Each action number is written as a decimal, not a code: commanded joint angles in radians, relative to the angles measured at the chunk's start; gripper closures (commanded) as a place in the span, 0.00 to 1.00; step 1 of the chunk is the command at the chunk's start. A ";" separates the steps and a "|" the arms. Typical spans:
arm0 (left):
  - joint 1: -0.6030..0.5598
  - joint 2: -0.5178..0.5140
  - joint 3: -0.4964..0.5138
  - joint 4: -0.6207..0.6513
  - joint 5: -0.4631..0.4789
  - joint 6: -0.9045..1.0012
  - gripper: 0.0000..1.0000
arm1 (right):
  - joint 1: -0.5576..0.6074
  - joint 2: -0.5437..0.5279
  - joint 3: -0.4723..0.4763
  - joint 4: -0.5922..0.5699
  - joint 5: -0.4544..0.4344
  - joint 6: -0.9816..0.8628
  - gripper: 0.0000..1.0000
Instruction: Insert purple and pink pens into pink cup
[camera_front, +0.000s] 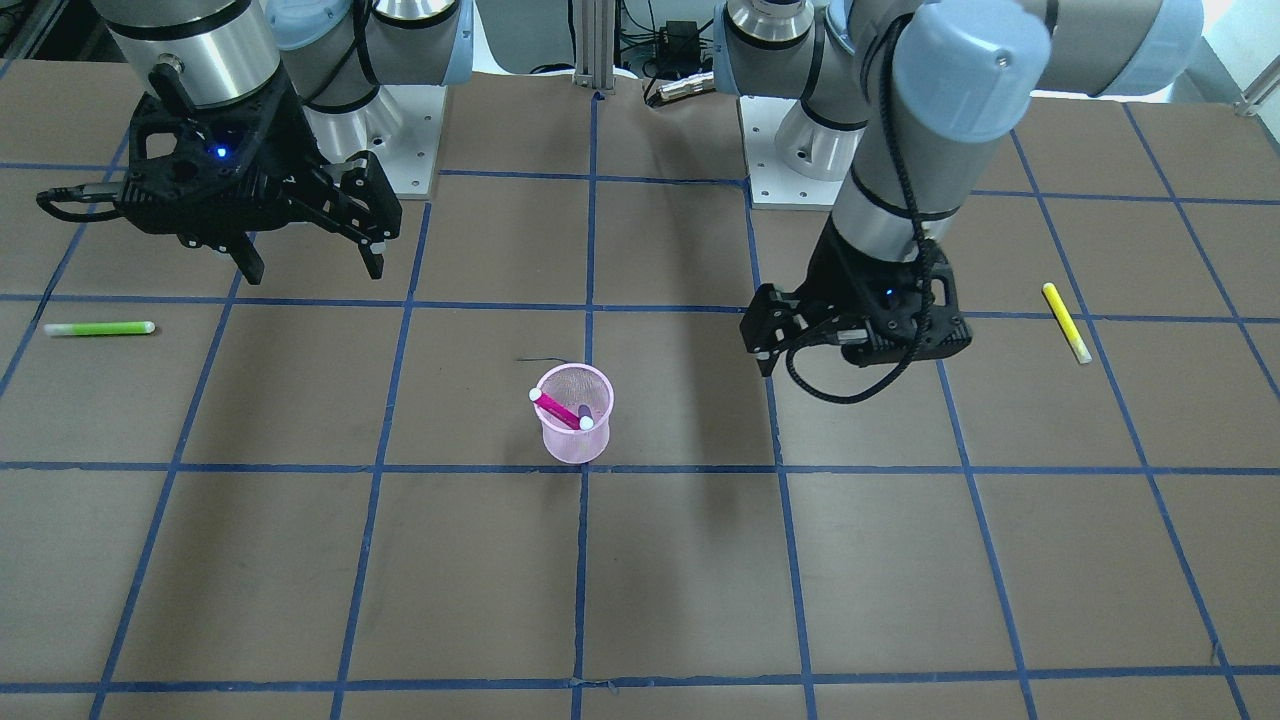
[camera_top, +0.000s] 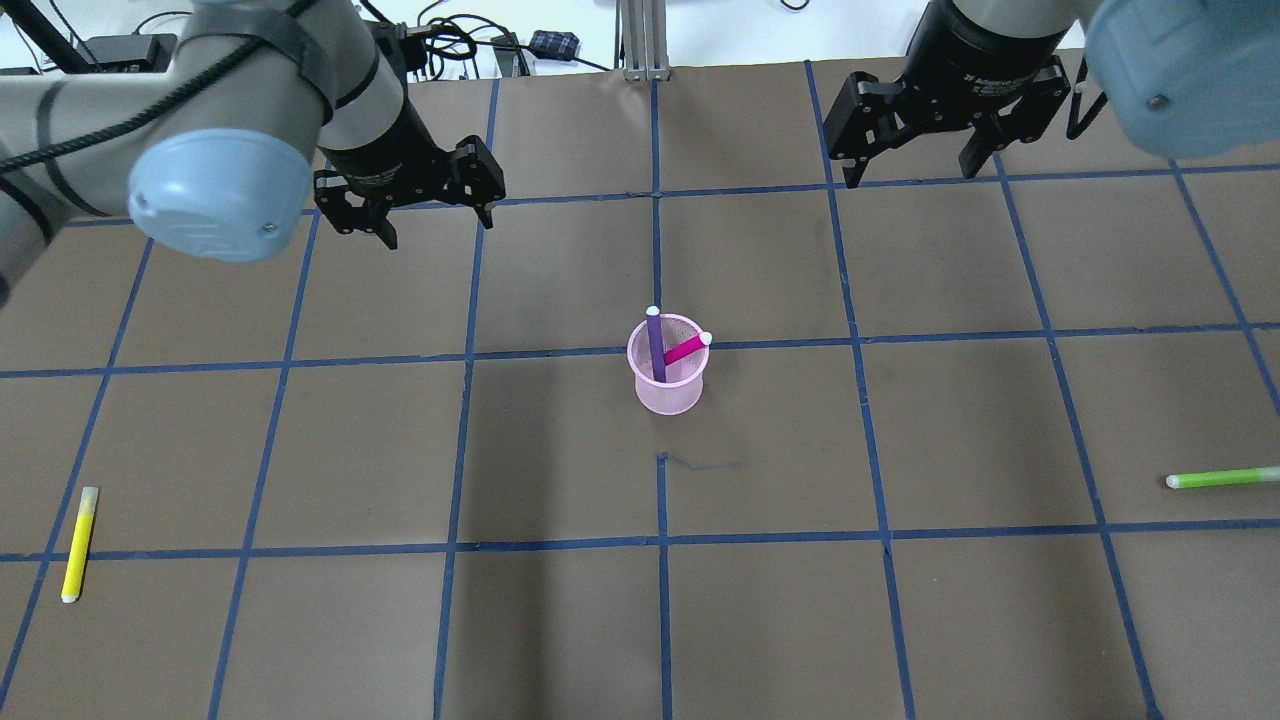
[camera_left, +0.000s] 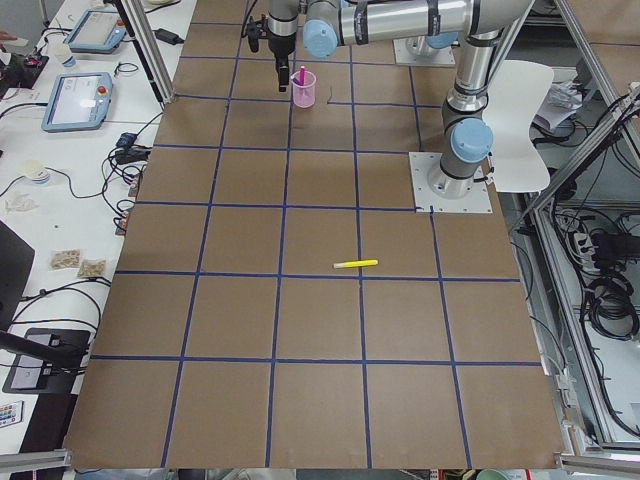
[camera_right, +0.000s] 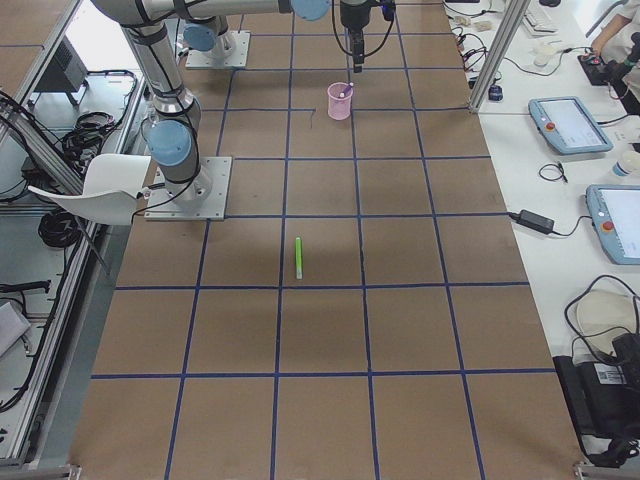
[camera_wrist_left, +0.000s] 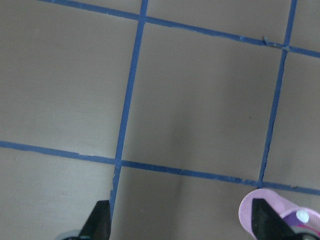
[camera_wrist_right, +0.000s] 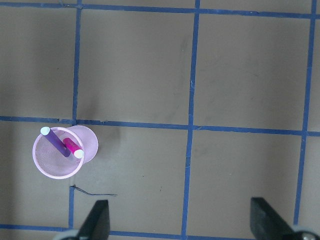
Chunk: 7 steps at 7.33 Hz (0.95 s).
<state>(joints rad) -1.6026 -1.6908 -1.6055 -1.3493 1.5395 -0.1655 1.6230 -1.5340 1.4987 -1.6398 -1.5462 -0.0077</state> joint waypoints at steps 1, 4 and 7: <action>0.085 0.074 0.012 -0.096 0.011 0.099 0.00 | 0.000 0.000 0.000 0.000 0.000 0.000 0.00; 0.099 0.134 -0.001 -0.183 0.077 0.196 0.00 | 0.000 0.000 0.000 -0.002 0.000 0.000 0.00; 0.099 0.164 -0.005 -0.211 0.062 0.204 0.00 | 0.000 0.000 0.000 0.000 0.000 -0.002 0.00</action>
<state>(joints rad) -1.5033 -1.5333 -1.6090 -1.5561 1.6085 0.0364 1.6230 -1.5340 1.4987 -1.6400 -1.5463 -0.0087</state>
